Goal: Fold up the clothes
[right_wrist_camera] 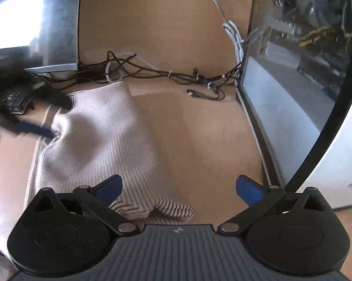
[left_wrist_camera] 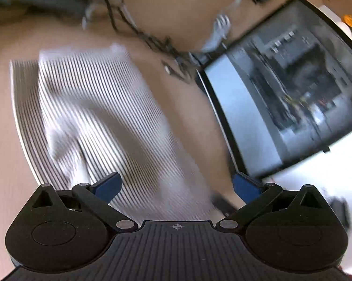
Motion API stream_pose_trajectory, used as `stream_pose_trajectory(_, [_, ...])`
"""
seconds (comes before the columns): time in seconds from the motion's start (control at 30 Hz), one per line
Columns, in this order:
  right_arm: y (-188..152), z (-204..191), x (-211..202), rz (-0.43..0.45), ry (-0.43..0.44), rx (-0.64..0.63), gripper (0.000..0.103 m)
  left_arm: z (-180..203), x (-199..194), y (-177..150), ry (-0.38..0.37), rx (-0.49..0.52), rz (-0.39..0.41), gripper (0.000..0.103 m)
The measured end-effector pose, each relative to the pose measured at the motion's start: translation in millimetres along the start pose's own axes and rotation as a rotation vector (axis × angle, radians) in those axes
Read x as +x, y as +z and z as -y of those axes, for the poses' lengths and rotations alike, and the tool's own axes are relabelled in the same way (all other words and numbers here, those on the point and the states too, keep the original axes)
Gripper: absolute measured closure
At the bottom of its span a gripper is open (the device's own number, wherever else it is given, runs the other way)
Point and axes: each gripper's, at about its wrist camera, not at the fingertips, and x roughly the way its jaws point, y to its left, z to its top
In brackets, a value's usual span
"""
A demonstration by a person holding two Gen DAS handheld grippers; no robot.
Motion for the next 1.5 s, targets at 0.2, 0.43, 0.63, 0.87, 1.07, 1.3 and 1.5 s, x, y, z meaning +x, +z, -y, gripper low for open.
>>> stream_pose_trajectory(0.2, [-7.2, -10.1, 6.0, -0.030, -0.045, -0.073, 0.000, -16.3, 14.6, -14.0, -0.011, -0.052, -0.026, 0.000])
stream_pose_trajectory(0.43, [-25.1, -31.9, -18.0, -0.043, -0.034, -0.088, 0.000, -23.4, 18.4, -3.0, 0.003, -0.037, 0.010, 0.000])
stream_pose_trajectory(0.63, [-28.7, -58.4, -24.5, 0.006, -0.080, -0.201, 0.000, -8.3, 4.6, -13.4, 0.145, 0.117, 0.006, 0.000])
stream_pose_trajectory(0.87, [-24.1, -54.0, -19.7, -0.015, -0.045, -0.179, 0.000, -10.2, -24.4, -14.7, 0.270, 0.159, 0.090, 0.000])
stream_pose_trajectory(1.07, [-19.8, -51.7, -12.9, -0.040, -0.048, -0.145, 0.000, -5.9, -7.8, 13.8, 0.028, 0.118, 0.133, 0.000])
stream_pose_trajectory(1.3, [-22.9, -61.2, -18.8, -0.041, -0.106, -0.154, 0.000, -28.9, 27.4, 15.2, 0.118, 0.083, 0.079, 0.001])
stream_pose_trajectory(1.5, [-25.2, -61.3, -18.8, -0.038, -0.101, -0.139, 0.000, -31.0, 2.3, 1.8, 0.154, 0.152, 0.080, 0.001])
